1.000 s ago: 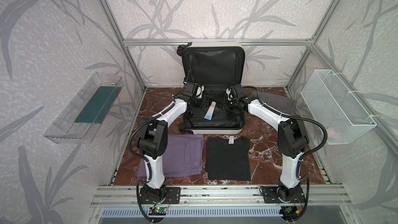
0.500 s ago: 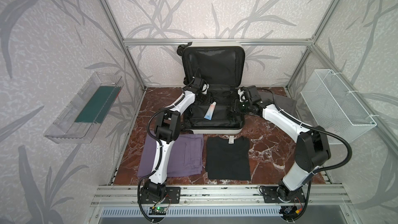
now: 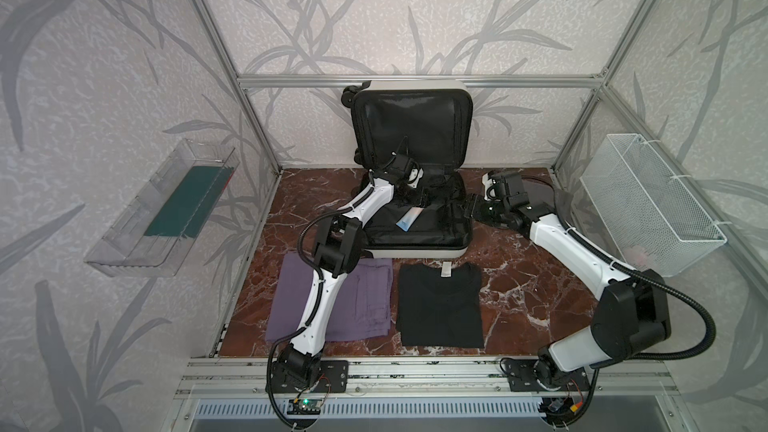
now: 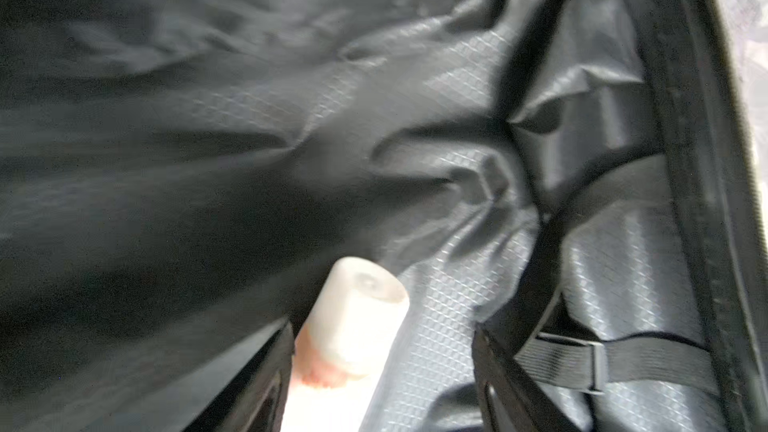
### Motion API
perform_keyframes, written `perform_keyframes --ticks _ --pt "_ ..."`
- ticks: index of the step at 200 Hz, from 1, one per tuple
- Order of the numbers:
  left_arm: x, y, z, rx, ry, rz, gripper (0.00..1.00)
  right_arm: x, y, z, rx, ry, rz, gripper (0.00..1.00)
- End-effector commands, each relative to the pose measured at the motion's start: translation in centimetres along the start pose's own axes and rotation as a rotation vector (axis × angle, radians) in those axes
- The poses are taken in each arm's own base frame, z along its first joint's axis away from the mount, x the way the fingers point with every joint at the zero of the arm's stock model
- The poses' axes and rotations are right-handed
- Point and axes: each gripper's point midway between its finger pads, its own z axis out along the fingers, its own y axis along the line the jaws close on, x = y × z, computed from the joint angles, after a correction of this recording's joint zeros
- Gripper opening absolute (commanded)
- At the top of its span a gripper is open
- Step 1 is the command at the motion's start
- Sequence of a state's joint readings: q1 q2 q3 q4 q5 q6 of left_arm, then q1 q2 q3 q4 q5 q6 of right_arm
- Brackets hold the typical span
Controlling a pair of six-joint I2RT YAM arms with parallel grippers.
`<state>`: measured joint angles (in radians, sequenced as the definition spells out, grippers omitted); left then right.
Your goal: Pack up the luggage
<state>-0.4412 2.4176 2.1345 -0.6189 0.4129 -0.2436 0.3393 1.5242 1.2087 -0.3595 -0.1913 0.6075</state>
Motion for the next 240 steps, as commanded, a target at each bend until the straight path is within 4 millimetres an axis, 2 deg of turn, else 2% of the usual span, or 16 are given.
perform_keyframes --ticks 1,46,74,99,133,150,164,185,200,219,240 --pt "1.4 -1.6 -0.3 0.042 0.034 0.007 0.7 -0.6 0.4 -1.0 -0.02 -0.036 0.007 0.65" --pt "3.7 -3.8 0.4 0.087 0.075 0.022 0.7 -0.4 0.3 -1.6 -0.023 -0.043 0.014 0.65" --pt "3.3 -4.6 -0.8 0.08 0.047 0.031 0.7 0.0 0.2 -2.2 -0.025 -0.046 0.012 0.65" --pt "1.1 -5.6 -3.4 0.064 -0.039 0.048 0.71 0.6 0.0 -2.9 -0.027 -0.048 0.013 0.66" --pt "-2.4 -7.3 -8.4 0.056 -0.164 0.074 0.72 2.0 -0.4 -3.3 -0.039 -0.027 0.013 0.66" --pt "-3.2 -8.1 -10.8 0.058 -0.212 0.073 0.72 2.8 -0.8 -3.7 -0.042 -0.021 0.008 0.66" --pt "-3.0 -8.5 -12.7 0.055 -0.234 0.057 0.72 3.6 -1.2 -4.0 -0.041 -0.008 -0.003 0.66" --pt "-1.5 -8.6 -15.2 0.048 -0.256 0.031 0.72 5.2 -2.0 -4.2 -0.031 0.019 -0.022 0.66" --pt "0.5 -8.1 -16.6 0.029 -0.251 0.014 0.72 6.6 -2.6 -4.2 -0.034 0.047 -0.033 0.67" --pt "4.4 -7.1 -17.8 0.003 -0.21 -0.006 0.72 8.7 -3.7 -4.1 -0.026 0.098 -0.045 0.67" --pt "9.5 -6.1 -17.9 0.011 -0.153 -0.047 0.73 11.2 -5.1 -4.1 -0.012 0.145 -0.047 0.66"
